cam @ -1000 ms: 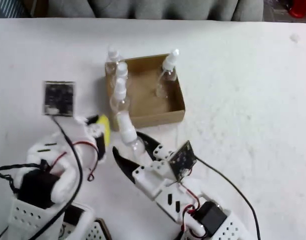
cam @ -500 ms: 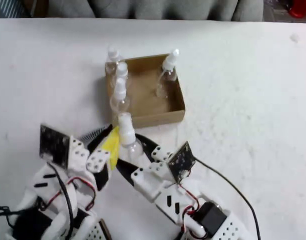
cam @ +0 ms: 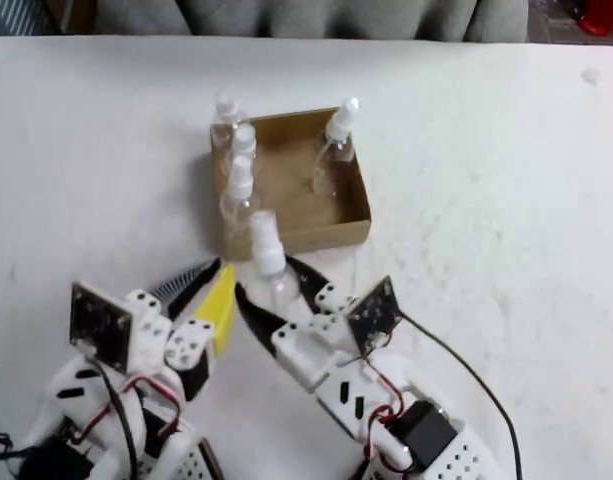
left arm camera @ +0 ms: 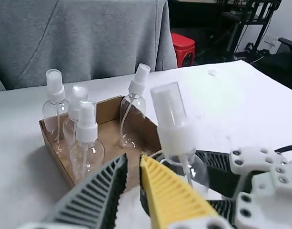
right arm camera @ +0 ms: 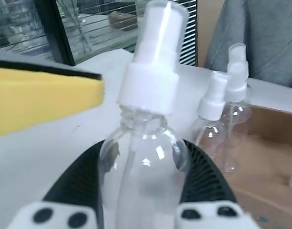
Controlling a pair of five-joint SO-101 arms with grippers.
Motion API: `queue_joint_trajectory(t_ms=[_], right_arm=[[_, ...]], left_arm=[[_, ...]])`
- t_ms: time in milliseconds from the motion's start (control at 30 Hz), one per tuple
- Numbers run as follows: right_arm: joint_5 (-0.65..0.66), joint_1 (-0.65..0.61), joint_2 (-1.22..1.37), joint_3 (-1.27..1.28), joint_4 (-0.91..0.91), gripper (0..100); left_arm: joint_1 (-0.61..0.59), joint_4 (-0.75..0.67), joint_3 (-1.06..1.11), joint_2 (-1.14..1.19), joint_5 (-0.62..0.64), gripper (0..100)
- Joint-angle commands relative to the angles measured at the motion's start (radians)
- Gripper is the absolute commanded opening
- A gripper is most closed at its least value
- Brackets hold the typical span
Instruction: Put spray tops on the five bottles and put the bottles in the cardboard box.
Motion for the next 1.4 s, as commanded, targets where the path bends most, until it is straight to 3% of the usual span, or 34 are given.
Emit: queue_joint_trajectory(t_ms=[0, 167, 400, 633, 833, 1000, 1367], right_arm=[[0.005, 0.091, -0.004, -0.037, -0.082, 1.7], [-0.003, 0.213, -0.002, -0.101, -0.160, 1.7], [0.003, 0.231, 0.064, -0.169, -0.234, 1.6], [-0.014, 0.226, 0.364, -0.351, -0.309, 1.7], [-0.184, 0.225, 0.576, -0.531, -0.302, 1.7], [-0.226, 0.202, 0.659, -0.569, -0.292, 1.7], [-0.216, 0.073, 0.661, -0.753, 0.041, 1.7]], left_arm=[[0.016, 0.011, -0.014, -0.070, -0.017, 5], [0.163, 0.072, -0.014, -0.070, -0.133, 5], [0.348, 0.074, -0.054, -0.068, -0.138, 5], [0.383, -0.002, -0.049, -0.068, -0.138, 5], [0.383, -0.155, 0.086, -0.068, -0.138, 5], [0.383, -0.206, 0.129, -0.068, -0.138, 5], [0.377, -0.210, 0.167, -0.068, -0.138, 5]])
